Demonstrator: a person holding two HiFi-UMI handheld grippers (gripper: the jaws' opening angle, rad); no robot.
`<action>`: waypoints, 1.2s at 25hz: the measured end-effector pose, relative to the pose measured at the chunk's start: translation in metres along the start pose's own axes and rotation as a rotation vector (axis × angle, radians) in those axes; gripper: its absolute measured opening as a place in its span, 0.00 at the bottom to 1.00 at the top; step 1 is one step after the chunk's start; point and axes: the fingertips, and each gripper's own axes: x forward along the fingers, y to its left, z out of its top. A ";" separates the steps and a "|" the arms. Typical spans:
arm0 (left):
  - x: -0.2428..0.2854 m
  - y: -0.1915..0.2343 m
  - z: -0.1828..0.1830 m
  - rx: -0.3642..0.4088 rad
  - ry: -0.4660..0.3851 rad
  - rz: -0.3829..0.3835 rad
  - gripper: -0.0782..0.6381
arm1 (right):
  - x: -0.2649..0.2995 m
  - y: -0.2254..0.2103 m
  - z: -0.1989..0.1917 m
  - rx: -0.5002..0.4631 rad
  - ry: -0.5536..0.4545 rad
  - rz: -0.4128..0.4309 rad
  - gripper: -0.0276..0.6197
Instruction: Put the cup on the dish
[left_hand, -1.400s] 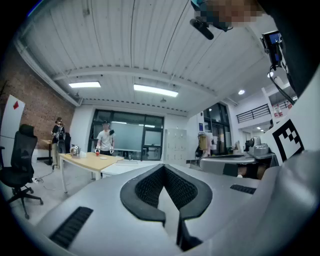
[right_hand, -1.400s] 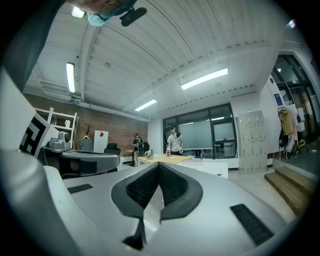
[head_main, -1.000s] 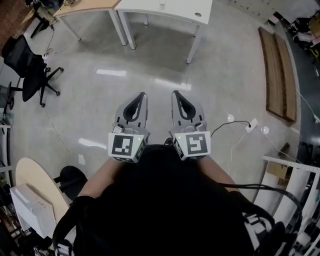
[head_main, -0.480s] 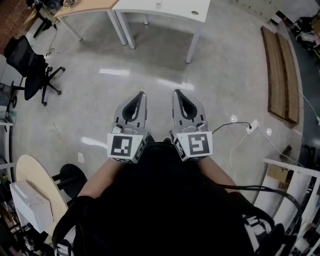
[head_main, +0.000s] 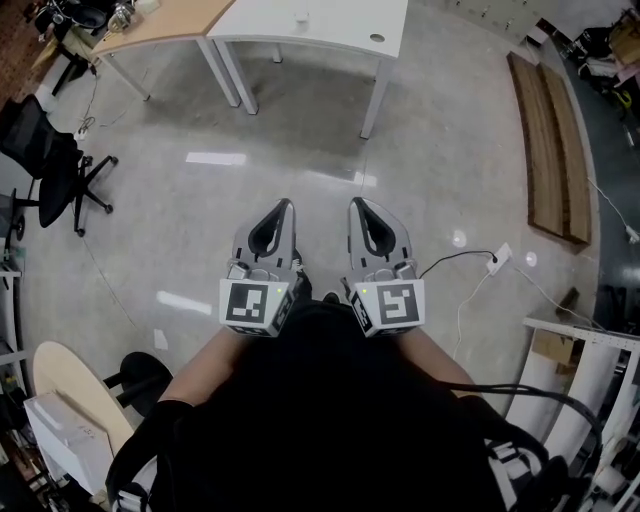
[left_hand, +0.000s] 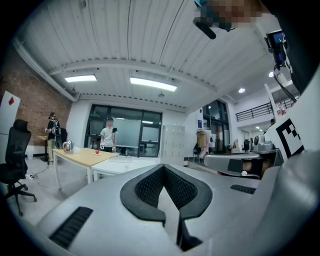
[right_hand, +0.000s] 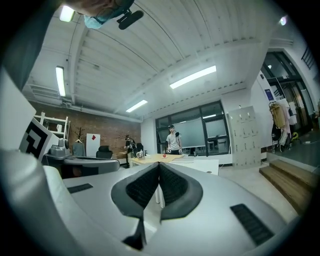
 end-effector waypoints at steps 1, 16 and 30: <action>0.005 0.003 0.000 -0.005 0.006 0.002 0.12 | 0.005 -0.001 -0.001 -0.001 0.006 0.001 0.06; 0.087 0.114 -0.016 -0.078 0.061 0.007 0.12 | 0.153 0.015 -0.030 -0.043 0.125 0.067 0.06; 0.122 0.207 0.003 -0.081 0.000 -0.060 0.12 | 0.258 0.063 -0.018 -0.090 0.133 0.138 0.06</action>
